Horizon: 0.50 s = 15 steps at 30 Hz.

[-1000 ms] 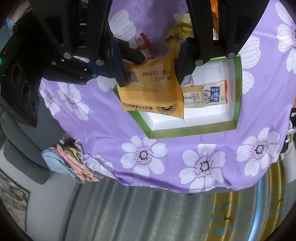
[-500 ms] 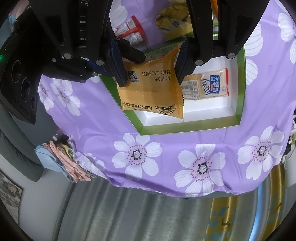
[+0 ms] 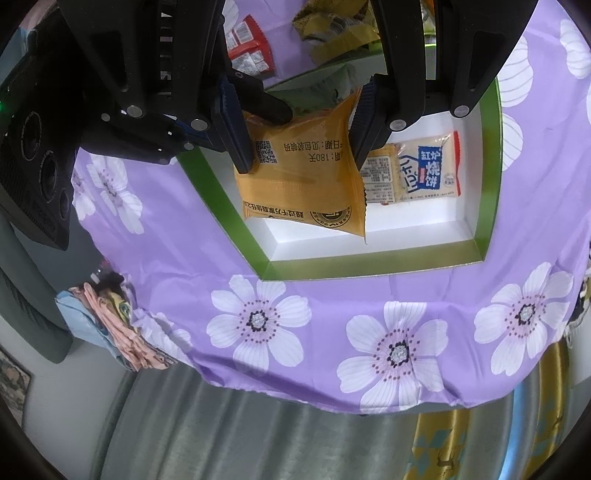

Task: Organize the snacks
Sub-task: 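Lower the yellow pouch into the green box and open the right tool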

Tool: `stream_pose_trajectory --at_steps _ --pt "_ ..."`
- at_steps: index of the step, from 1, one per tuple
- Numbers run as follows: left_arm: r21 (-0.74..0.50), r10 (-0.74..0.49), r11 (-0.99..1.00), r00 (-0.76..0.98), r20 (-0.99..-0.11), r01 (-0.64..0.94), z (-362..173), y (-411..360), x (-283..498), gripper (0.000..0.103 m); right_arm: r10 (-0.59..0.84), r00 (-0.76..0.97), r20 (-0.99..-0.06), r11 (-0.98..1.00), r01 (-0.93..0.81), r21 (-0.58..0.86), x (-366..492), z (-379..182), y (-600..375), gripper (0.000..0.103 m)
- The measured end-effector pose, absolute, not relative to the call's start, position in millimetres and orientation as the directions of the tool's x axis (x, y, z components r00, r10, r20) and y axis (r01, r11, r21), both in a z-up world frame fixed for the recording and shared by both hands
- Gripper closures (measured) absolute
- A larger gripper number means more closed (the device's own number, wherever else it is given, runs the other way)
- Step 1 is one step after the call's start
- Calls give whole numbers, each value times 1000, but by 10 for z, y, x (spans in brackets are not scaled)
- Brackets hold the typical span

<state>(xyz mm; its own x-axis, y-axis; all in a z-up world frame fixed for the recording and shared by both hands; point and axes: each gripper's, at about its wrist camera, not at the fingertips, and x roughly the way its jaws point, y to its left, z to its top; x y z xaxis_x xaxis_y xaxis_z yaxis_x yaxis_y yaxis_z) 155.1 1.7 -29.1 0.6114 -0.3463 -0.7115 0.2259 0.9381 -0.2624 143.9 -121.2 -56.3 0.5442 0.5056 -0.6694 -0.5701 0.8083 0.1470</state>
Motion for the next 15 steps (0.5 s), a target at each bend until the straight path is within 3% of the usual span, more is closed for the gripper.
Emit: stream_pose_trajectory --at_steps 15 --pt "-281 -338 941 584 -738 190 -459 89 1700 51 479 510 -715 810 -571 135 1612 -718 -1104 73"
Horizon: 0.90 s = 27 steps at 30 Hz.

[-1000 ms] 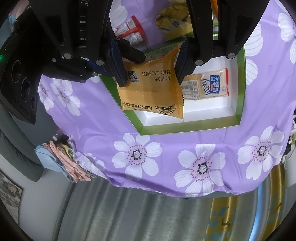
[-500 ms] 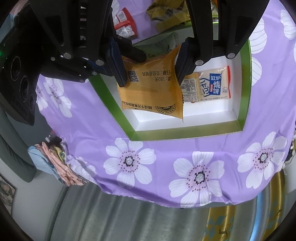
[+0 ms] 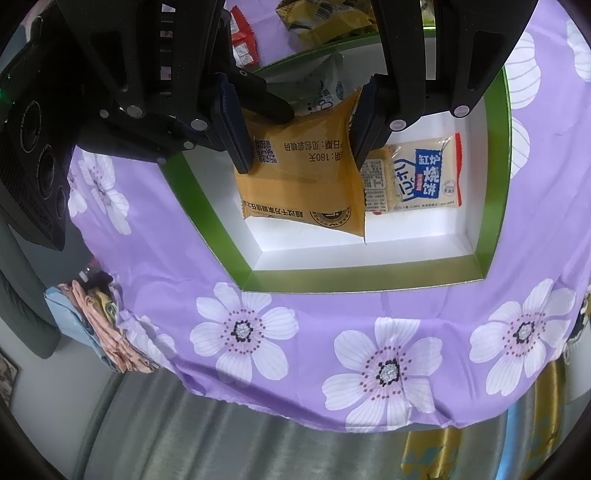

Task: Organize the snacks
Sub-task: 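Lower the yellow pouch into the green box and open the right tool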

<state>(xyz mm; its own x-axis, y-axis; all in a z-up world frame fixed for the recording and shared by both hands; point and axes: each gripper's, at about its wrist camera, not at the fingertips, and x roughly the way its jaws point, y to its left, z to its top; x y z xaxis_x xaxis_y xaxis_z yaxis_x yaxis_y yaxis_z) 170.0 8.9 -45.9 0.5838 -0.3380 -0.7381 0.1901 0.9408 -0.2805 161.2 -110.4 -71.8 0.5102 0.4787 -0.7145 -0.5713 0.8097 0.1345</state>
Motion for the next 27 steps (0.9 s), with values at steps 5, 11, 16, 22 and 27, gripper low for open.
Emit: stream_pose_trajectory --at_steps 5,11,16,22,27 --pt "-290 -341 939 576 -743 183 -493 106 1723 51 472 503 -724 812 -568 135 1637 -746 -1086 73" --pt "-291 -342 939 575 -743 182 -497 111 1732 51 458 500 -735 815 -566 123 1659 -748 -1060 72" --pt "-295 -343 939 572 -745 179 -501 116 1742 51 451 495 -743 819 -561 123 1669 -748 -1052 71" --pt "-286 -330 943 574 -750 169 -508 99 1720 51 452 486 -748 820 -557 133 1677 -769 -1052 71" --pt "-288 -319 946 572 -755 147 -501 121 1733 48 457 483 -747 820 -554 144 1672 -751 -1062 71"
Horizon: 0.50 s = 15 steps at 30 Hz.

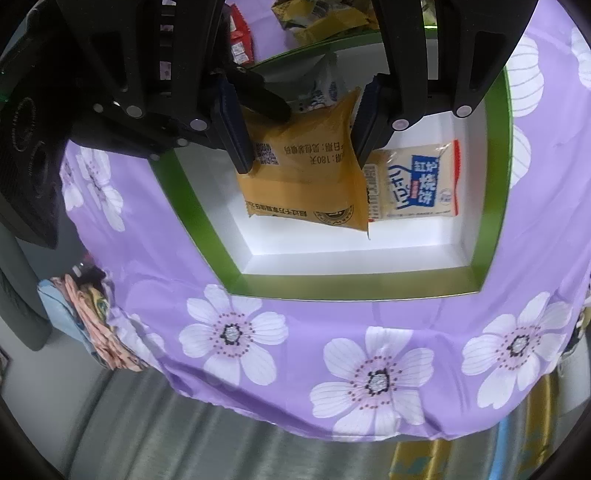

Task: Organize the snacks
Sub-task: 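Lower the yellow pouch into the green box and open the right tool, then withdraw the right tool toward the red-and-white packet beside the box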

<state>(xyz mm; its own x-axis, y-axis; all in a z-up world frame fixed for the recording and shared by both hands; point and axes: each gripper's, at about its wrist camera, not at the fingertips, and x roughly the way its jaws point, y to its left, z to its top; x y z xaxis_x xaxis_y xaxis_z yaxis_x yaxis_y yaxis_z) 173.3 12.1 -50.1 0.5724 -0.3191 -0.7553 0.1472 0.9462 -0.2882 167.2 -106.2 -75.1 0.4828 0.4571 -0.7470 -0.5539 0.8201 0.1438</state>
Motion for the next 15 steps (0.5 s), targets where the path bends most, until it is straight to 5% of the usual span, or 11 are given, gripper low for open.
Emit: stream_pose_trajectory --at_steps 5,15 --pt "-290 -299 951 577 -760 111 -477 183 1692 27 469 516 -717 820 -556 136 1589 -636 -1090 59" --pt "-250 -249 964 629 -737 88 -197 213 1423 17 481 570 -666 838 -523 158 1264 -424 -1299 31"
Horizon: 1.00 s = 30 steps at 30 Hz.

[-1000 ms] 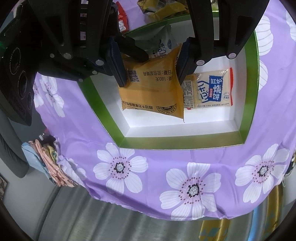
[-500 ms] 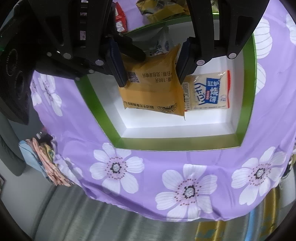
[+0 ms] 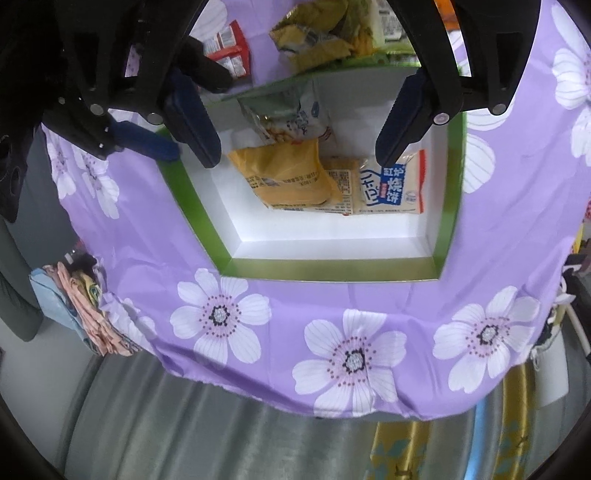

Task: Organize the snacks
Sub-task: 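Withdraw the right tool toward the red-and-white packet beside the box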

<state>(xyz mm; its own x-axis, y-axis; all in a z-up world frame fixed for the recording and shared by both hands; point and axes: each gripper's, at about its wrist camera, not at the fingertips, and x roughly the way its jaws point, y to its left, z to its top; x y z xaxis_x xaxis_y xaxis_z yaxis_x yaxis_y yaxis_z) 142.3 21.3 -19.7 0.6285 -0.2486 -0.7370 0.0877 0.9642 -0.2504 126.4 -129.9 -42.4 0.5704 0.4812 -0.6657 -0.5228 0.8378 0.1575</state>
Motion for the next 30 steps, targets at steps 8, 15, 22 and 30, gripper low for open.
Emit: stream_pose_trajectory --at_steps 8,15,22,30 --pt "-270 -273 957 638 -720 104 -62 261 985 5 484 584 -651 854 -476 208 827 -355 -1593 24" --pt "-305 -283 950 611 -739 71 -168 334 584 5 412 586 -698 898 -390 204 484 -573 -1933 22" --pt "-412 -371 910 560 -741 58 -363 304 263 5 363 579 -730 923 -328 199 312 -776 -2180 22" --pt "-408 -400 907 511 -761 103 -424 -28 160 5 398 566 -722 912 -332 243 217 -933 -2258 22"
